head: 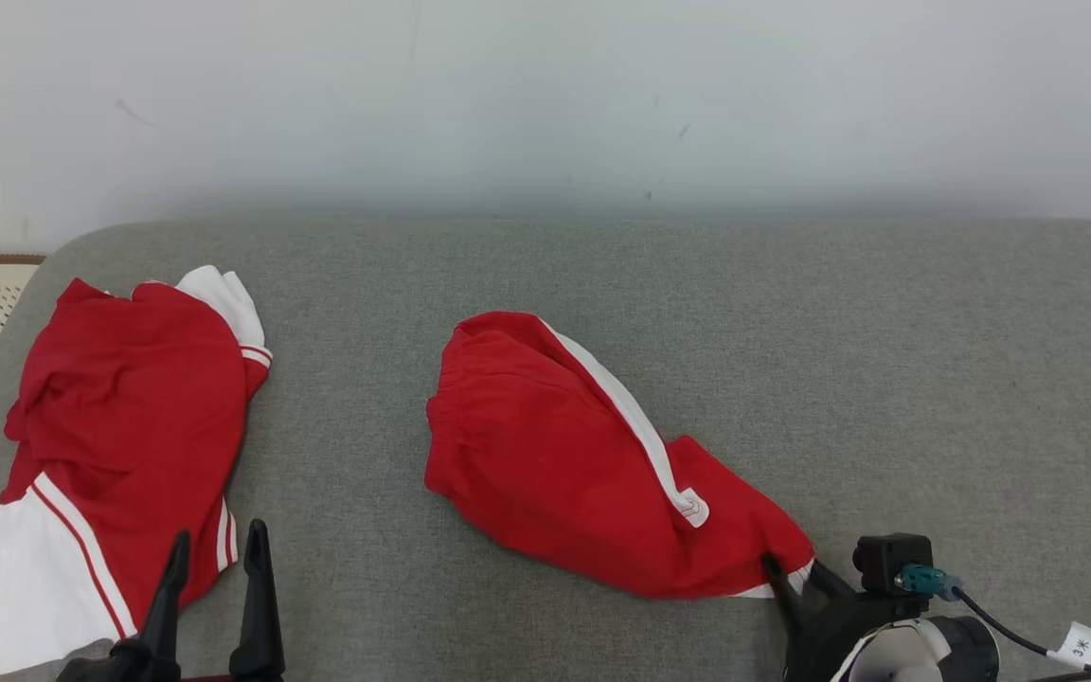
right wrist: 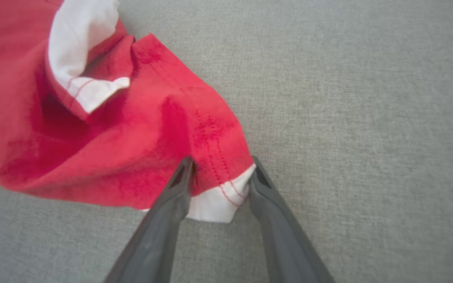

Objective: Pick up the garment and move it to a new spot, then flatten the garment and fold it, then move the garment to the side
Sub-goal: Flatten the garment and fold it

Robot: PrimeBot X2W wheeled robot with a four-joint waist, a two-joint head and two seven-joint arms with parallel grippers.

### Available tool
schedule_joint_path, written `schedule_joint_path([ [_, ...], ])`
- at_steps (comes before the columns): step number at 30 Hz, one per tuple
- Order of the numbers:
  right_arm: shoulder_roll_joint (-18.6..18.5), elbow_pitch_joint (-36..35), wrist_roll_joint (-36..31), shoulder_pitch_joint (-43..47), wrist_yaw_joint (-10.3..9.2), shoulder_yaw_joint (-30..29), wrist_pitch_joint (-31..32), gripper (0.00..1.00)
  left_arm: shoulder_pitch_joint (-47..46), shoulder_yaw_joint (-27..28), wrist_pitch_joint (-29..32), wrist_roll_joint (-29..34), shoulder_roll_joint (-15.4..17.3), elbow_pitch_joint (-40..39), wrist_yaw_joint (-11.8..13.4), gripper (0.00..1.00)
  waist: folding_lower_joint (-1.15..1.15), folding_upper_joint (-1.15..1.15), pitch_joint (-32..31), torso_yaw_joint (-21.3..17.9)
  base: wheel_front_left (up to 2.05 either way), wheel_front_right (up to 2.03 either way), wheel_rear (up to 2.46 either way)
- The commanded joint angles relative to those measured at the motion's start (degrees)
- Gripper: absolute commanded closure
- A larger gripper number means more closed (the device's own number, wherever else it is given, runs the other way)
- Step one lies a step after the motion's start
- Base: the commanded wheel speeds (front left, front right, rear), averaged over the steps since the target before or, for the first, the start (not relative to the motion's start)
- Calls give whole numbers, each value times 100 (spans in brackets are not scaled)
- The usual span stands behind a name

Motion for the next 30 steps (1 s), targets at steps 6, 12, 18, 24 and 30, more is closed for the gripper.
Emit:
schedule_joint_path([
  [6, -133, 128, 292, -274, 2, 176, -402, 100, -15, 77, -42, -33, -6, 82, 6, 0, 0, 0, 12, -28, 0, 0, 0],
  [12, -326, -180, 665, -216, 2, 5, -663, 100, 37, 25, -42, -81, -6, 157, 36, 0, 0, 0, -62, -171, 0, 0, 0],
  [18, -612, -706, 905, 43, 2, -223, -549, 100, 115, -2, -42, -116, -6, 180, 71, 0, 0, 0, -107, -313, 0, 0, 0],
  [24, -776, -1271, 846, 462, 2, -649, -235, 100, 112, -35, -42, -136, -6, 213, 69, 0, 0, 0, -98, -399, 0, 0, 0],
  [30, -701, -1607, 652, 801, 2, -1019, 94, 73, 68, -75, -42, -168, -6, 274, 47, 0, 0, 0, -55, -435, 0, 0, 0],
])
